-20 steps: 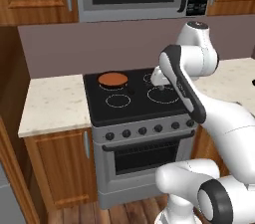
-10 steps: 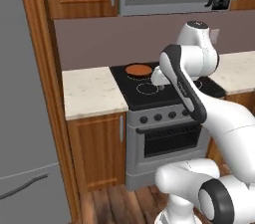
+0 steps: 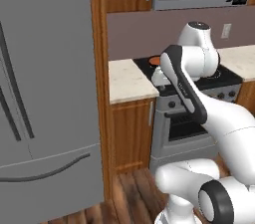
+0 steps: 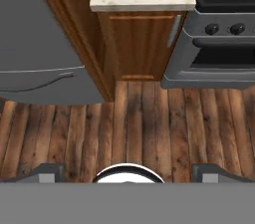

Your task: Retrieve the steak from the fridge and place it on the saucepan with marinade on the stove.

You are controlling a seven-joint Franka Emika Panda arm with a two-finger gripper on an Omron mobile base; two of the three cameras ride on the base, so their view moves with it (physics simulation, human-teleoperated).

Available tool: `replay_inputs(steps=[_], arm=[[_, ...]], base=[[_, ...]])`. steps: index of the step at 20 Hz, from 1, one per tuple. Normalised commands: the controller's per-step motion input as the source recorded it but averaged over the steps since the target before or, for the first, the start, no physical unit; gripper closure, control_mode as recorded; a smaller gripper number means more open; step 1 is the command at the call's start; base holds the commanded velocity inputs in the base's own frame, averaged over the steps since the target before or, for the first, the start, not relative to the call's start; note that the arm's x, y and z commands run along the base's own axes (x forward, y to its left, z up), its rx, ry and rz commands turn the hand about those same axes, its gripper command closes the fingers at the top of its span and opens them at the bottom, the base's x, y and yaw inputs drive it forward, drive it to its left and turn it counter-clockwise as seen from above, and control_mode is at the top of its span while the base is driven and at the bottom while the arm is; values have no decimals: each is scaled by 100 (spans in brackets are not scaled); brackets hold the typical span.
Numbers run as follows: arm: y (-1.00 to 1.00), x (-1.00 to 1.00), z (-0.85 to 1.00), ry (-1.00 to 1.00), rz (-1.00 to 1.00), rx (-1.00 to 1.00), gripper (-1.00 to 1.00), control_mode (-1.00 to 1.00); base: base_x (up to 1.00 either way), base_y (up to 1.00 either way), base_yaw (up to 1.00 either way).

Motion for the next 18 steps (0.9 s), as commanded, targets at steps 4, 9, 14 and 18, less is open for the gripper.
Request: replay_inputs(steps=[4, 9, 14, 18], arm=[[0, 0, 0, 0, 0, 0, -100, 100], [0, 0, 0, 0, 0, 0, -100, 100], [0, 0, 0, 0, 0, 0, -100, 100], [0, 0, 0, 0, 0, 0, -100, 100]], base=[[-21, 100, 0], [-10, 99, 0], [-11, 94, 0], [0, 67, 11]])
